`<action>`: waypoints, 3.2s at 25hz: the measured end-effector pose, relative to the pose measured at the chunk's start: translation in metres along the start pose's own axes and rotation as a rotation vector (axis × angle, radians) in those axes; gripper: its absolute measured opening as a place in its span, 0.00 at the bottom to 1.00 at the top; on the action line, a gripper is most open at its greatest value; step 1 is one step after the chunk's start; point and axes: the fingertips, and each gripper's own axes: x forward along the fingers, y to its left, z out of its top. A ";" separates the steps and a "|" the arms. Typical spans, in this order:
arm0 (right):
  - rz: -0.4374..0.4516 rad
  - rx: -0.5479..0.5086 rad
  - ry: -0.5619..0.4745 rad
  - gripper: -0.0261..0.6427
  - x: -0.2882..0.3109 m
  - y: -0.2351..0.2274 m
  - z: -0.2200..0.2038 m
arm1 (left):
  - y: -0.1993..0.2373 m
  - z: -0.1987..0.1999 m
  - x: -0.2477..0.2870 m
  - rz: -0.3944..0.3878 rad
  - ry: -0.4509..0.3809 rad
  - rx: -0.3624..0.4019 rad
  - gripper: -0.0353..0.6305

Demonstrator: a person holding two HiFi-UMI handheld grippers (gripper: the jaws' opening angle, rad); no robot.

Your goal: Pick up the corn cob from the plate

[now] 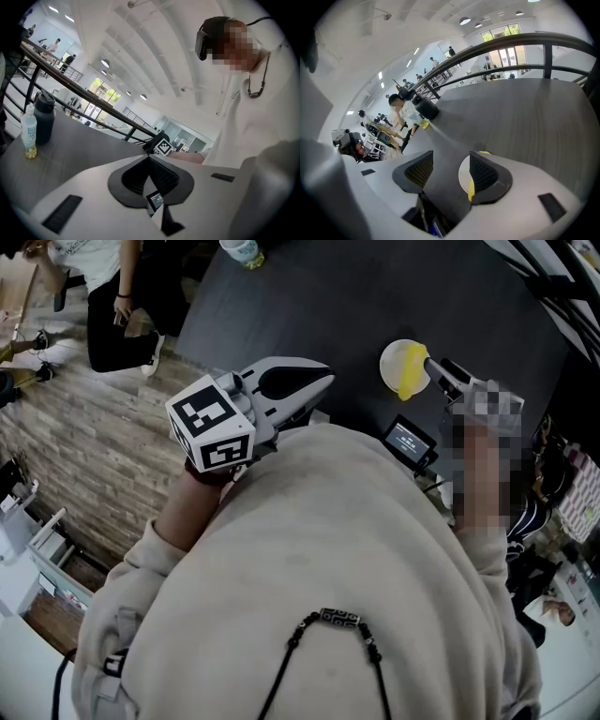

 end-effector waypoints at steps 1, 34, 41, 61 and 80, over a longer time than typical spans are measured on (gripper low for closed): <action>-0.003 0.004 0.006 0.39 0.001 -0.002 -0.003 | -0.002 0.000 -0.001 0.002 -0.002 0.001 0.06; -0.185 0.036 0.275 0.42 0.052 -0.083 -0.058 | 0.004 -0.004 -0.030 0.097 -0.064 -0.045 0.06; -0.196 0.068 0.297 0.43 0.059 -0.094 -0.064 | 0.004 -0.006 -0.031 0.108 -0.080 -0.059 0.06; -0.228 0.100 0.381 0.47 0.085 -0.114 -0.084 | 0.015 -0.005 -0.038 0.146 -0.105 -0.078 0.06; -0.294 0.007 0.394 0.42 0.092 -0.125 -0.085 | 0.011 -0.004 -0.029 0.119 -0.085 -0.065 0.06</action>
